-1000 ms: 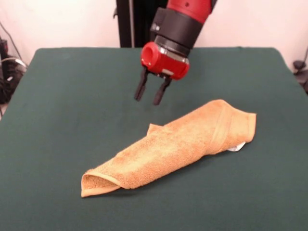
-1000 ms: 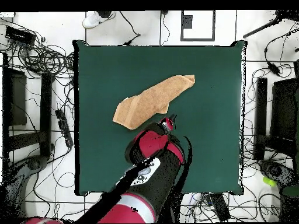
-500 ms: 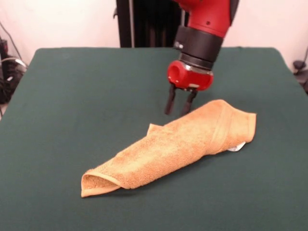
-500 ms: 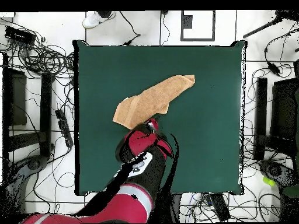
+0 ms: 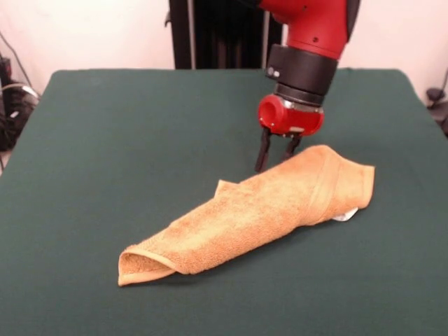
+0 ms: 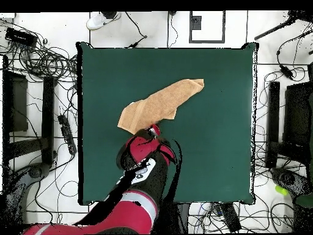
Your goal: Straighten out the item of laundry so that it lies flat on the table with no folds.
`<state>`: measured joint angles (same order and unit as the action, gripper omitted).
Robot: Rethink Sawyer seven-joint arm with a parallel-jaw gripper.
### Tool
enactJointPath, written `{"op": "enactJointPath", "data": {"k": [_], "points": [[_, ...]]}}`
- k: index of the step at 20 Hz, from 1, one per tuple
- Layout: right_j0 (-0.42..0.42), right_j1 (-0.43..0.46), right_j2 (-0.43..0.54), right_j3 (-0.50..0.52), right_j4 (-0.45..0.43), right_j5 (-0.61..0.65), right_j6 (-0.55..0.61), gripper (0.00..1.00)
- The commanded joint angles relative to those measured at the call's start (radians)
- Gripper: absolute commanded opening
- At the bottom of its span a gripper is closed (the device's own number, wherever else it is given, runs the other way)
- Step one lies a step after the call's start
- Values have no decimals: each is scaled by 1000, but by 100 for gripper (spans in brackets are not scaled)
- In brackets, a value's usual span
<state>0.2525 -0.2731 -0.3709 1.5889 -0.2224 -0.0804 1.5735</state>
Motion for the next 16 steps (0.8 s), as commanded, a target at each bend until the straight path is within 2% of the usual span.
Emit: {"op": "enactJointPath", "data": {"k": [1, 6, 14, 16], "points": [[71, 88, 132, -126, 118, 70, 187, 100], [83, 104, 110, -135, 119, 17, 177, 100], [263, 204, -162, -210, 148, -38, 137, 100], [289, 231, -205, -223, 151, -68, 132, 100]]}}
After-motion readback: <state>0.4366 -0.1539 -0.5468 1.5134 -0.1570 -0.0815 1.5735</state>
